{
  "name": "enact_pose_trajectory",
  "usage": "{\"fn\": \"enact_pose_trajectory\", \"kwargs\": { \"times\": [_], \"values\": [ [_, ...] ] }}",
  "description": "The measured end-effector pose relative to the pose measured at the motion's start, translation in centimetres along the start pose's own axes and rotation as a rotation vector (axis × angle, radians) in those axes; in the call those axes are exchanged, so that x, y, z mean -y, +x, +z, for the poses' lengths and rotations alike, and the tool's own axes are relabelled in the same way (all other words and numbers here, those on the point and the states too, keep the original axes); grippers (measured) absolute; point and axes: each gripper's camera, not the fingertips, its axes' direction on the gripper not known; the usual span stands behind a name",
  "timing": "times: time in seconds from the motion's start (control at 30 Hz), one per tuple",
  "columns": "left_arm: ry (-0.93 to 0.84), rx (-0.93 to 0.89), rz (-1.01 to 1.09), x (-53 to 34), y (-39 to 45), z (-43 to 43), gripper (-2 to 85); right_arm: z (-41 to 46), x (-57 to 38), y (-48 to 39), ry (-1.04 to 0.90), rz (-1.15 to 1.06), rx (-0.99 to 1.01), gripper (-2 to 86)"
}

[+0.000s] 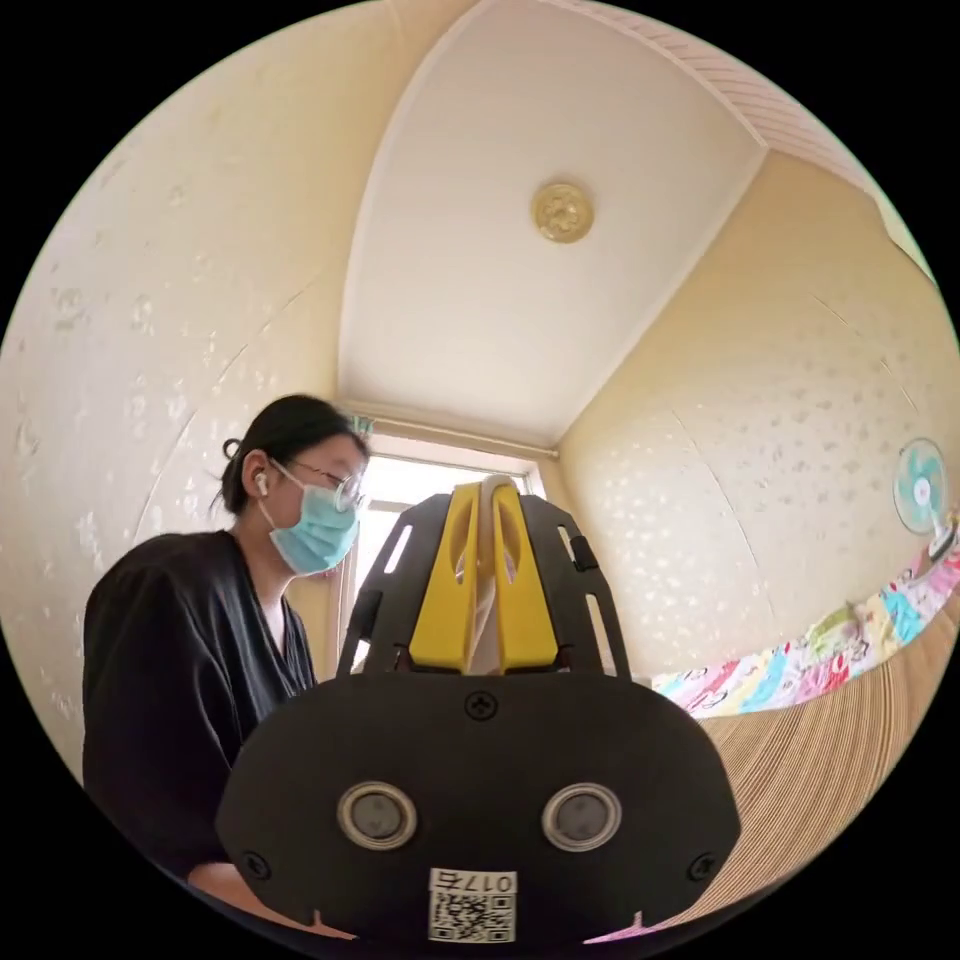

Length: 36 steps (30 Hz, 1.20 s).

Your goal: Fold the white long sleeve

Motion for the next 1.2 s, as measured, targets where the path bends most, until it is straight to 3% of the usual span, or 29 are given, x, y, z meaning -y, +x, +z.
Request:
{"fn": "enact_pose_trajectory", "kwargs": {
  "times": [0.07,0.23,0.3,0.4,0.5,0.63,0.77,0.83,0.93,1.07,1.2],
  "values": [
    [-0.079,0.168,-0.111,3.2,-2.1,2.9,1.3,3.1,1.3,2.6,-0.097,0.072,-0.131,2.3],
    [-0.273,0.760,-0.290,10.6,-18.9,14.6,6.1,18.4,3.2,19.0,-0.739,-0.006,-0.754,3.6],
    [-0.289,0.964,-0.328,9.7,-23.2,16.6,6.9,21.8,1.3,24.0,-0.819,0.023,-0.939,5.3],
    [-0.387,0.850,-0.406,4.7,-27.0,19.4,7.8,24.3,-4.3,26.9,-0.894,0.066,-1.071,7.3],
    [-0.490,0.763,-0.483,-5.0,-27.6,21.1,8.6,24.0,-13.5,26.5,-1.003,0.125,-0.867,7.6],
    [-0.589,0.664,-0.666,-20.4,-26.7,22.7,9.3,20.3,-30.3,26.6,-1.222,0.239,-0.866,7.5],
    [-0.709,0.852,-0.639,-29.1,-22.7,25.1,10.0,16.6,-42.3,26.6,-1.353,0.374,-0.946,7.0],
    [-0.697,0.993,-0.431,-31.7,-17.6,26.6,9.5,14.6,-45.1,22.6,-1.166,0.176,-1.023,6.4],
    [-0.662,1.118,-0.389,-33.6,-13.2,27.2,7.9,14.5,-46.6,20.0,-1.155,0.131,-1.083,5.3],
    [-0.638,1.157,-0.332,-35.0,-10.0,27.1,7.4,14.7,-48.0,17.7,-1.188,0.060,-1.114,4.3],
    [-0.597,1.119,-0.420,-35.0,-7.9,24.9,6.5,12.7,-48.4,16.1,-1.116,0.081,-1.084,3.4]
  ]
}}
